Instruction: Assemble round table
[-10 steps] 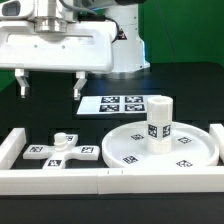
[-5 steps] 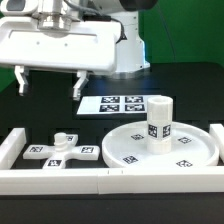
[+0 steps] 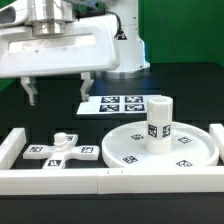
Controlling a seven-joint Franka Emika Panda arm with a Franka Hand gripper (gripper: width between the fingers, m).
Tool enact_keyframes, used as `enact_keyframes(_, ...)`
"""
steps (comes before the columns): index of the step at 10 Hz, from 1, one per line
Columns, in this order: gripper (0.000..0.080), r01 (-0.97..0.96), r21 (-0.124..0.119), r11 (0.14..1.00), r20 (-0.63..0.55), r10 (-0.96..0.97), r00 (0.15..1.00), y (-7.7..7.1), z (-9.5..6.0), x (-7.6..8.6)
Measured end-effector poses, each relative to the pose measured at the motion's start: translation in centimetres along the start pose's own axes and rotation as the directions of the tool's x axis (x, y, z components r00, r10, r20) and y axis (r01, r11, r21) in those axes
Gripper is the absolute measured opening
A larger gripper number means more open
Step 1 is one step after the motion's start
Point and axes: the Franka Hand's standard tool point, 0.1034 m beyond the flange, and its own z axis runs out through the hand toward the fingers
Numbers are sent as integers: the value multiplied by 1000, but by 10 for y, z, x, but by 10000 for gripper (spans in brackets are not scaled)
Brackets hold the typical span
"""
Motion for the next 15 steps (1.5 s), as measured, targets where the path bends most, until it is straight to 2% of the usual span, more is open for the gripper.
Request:
enact_keyframes(1,649,-33,25,999,137,30,990,-10,1,0)
enact_keyframes(2,649,-34,36,999,219,25,975,-16,6,2)
enact_keyframes(3,649,-24,43,999,277,12,961,-20,12,0)
enact_keyframes(6,649,-30,78,996,440,-7,898,-21,12,-6)
enact_keyframes(7,649,-16,78,997,556,-30,830,-8,9,-15)
enact_keyframes(8,649,7,54,998,613,-39,789,5,10,-2)
enact_keyframes(9,649,23,44,999,591,-45,805,9,12,19)
enact_keyframes(10,649,13,43,999,610,-37,791,13,13,29)
enact_keyframes(11,649,15,42,999,608,-38,793,15,20,37)
enact_keyframes(14,649,15,43,999,616,-39,787,15,22,34)
enact_keyframes(15,649,3,40,999,647,-28,762,21,34,27)
